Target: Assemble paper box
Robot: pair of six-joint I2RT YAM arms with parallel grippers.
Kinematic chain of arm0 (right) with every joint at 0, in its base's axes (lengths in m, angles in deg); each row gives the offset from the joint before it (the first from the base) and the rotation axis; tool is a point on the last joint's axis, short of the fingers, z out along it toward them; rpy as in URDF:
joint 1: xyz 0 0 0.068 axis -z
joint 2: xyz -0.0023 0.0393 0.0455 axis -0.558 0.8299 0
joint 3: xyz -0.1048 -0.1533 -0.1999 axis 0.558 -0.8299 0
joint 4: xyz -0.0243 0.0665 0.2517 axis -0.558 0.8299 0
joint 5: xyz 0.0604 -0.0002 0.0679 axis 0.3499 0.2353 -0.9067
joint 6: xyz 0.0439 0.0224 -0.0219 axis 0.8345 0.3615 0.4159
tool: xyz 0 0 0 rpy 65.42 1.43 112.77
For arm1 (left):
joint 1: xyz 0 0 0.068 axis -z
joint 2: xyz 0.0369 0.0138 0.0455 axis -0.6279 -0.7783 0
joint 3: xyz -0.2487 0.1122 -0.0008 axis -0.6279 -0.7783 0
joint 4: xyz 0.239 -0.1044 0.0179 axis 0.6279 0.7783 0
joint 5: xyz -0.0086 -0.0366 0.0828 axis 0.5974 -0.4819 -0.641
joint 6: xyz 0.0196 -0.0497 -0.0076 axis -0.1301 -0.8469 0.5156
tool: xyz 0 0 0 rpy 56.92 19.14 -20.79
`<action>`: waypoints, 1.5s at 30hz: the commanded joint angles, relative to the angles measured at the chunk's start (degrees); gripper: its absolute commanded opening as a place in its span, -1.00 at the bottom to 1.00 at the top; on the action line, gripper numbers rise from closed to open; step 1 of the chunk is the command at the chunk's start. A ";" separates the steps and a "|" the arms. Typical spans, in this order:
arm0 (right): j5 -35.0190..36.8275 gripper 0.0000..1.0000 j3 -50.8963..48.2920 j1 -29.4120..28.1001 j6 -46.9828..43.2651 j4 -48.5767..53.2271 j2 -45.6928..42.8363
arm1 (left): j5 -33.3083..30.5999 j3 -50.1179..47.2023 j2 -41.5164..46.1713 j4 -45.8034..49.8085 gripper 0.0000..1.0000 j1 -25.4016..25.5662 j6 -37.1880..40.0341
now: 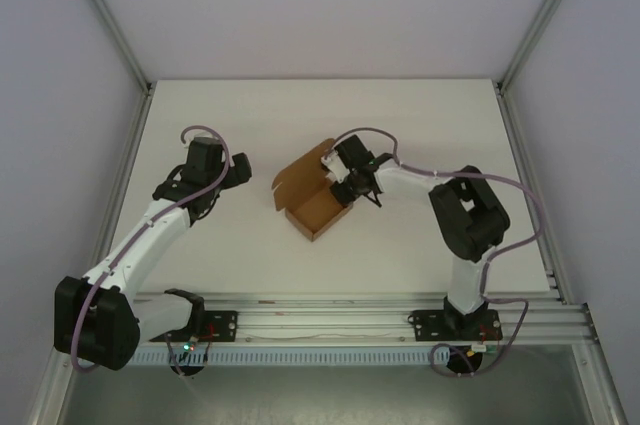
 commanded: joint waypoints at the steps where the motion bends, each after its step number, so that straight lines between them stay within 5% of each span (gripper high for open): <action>1: 17.70 -0.78 -2.78 -3.83 22.05 -2.96 -3.51 | -2.10 -0.47 0.23 -0.60 1.00 -0.64 -1.09; 7: 31.85 -0.83 -2.97 -11.85 46.78 3.77 -0.31 | 1.33 -1.07 -0.12 -3.16 1.00 -0.63 1.06; 12: 34.55 -0.68 -0.91 -13.71 53.32 7.62 0.42 | 10.57 -2.45 -0.25 -7.47 1.00 -0.63 6.54; 17: 36.38 -0.14 -1.42 -13.52 48.58 6.17 -4.07 | 20.17 -3.96 -0.72 -12.06 1.00 -0.50 13.64; 23: 30.14 0.98 -2.41 -12.47 32.93 1.71 -14.10 | 35.14 -1.98 -1.88 -12.19 1.00 -0.12 24.70; 29: 9.56 1.00 1.31 -4.55 10.72 4.57 -17.98 | 40.45 4.69 -6.57 -5.32 1.00 0.90 38.29; 35: 2.21 1.00 13.33 0.29 -2.95 14.50 -11.23 | 40.17 12.95 -14.52 5.02 1.00 1.36 47.97; 40: -4.04 0.76 23.64 4.60 -10.23 25.26 -3.34 | 37.83 17.97 -19.07 10.30 0.97 2.18 52.85; 45: -5.04 0.42 26.95 5.50 -13.37 28.58 0.55 | 35.93 22.58 -24.17 13.81 0.36 2.68 53.24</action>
